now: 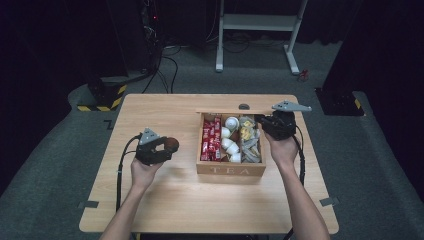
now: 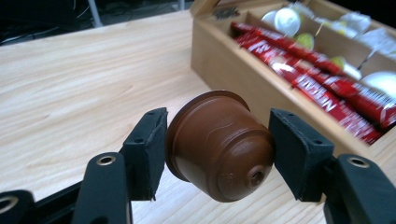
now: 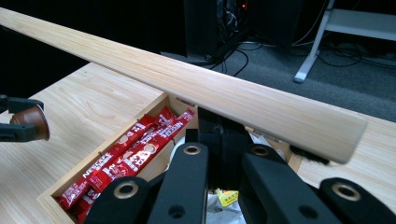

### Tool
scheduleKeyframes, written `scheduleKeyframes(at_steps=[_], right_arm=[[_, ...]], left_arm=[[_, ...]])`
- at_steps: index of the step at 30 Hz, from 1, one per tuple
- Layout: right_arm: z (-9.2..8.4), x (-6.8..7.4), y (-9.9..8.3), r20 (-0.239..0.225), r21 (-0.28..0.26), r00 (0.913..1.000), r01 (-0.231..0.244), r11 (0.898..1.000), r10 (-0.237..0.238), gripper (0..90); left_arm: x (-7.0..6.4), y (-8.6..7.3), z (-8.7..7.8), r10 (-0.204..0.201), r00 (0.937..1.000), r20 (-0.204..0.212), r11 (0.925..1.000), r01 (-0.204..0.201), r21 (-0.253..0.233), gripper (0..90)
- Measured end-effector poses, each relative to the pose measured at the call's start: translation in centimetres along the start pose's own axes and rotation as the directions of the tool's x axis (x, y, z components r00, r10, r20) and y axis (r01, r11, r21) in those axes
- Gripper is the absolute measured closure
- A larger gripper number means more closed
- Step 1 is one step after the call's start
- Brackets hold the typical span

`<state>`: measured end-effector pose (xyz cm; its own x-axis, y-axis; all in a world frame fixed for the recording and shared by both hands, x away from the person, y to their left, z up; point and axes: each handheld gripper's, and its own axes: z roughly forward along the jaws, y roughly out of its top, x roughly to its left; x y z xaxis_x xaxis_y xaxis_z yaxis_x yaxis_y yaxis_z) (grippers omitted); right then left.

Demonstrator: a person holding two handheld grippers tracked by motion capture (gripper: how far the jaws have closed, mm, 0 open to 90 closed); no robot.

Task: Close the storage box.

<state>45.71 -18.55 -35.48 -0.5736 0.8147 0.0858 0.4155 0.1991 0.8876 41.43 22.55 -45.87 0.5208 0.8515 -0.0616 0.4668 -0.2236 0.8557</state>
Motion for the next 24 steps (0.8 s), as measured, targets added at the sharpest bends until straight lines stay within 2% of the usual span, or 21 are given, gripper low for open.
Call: scheduleKeyframes(at_steps=[9,14,19,24], right_arm=[[-0.1,0.0,-0.1,-0.001,0.007,1.0,-0.001,1.0,0.001,90.0],[-0.1,0.1,-0.1,-0.001,0.009,1.0,0.002,1.0,-0.002,90.0],[0.0,0.2,-0.3,-0.006,0.007,1.0,0.001,1.0,-0.001,90.0],[0.1,0.3,-0.5,-0.008,0.009,1.0,0.0,1.0,0.0,90.0]], left_arm=[[1.1,-1.8,0.4,-0.052,0.9986,-0.011,0.9982,0.052,0.03,39.7],[1.3,-2.4,0.8,-0.061,0.9978,-0.027,0.9974,0.062,0.037,39.6],[1.1,-2.8,1.3,-0.038,0.9982,-0.047,0.9981,0.04,0.046,39.6],[1.2,-3.3,2.0,-0.048,0.9976,-0.05,0.9972,0.05,0.055,39.5]])
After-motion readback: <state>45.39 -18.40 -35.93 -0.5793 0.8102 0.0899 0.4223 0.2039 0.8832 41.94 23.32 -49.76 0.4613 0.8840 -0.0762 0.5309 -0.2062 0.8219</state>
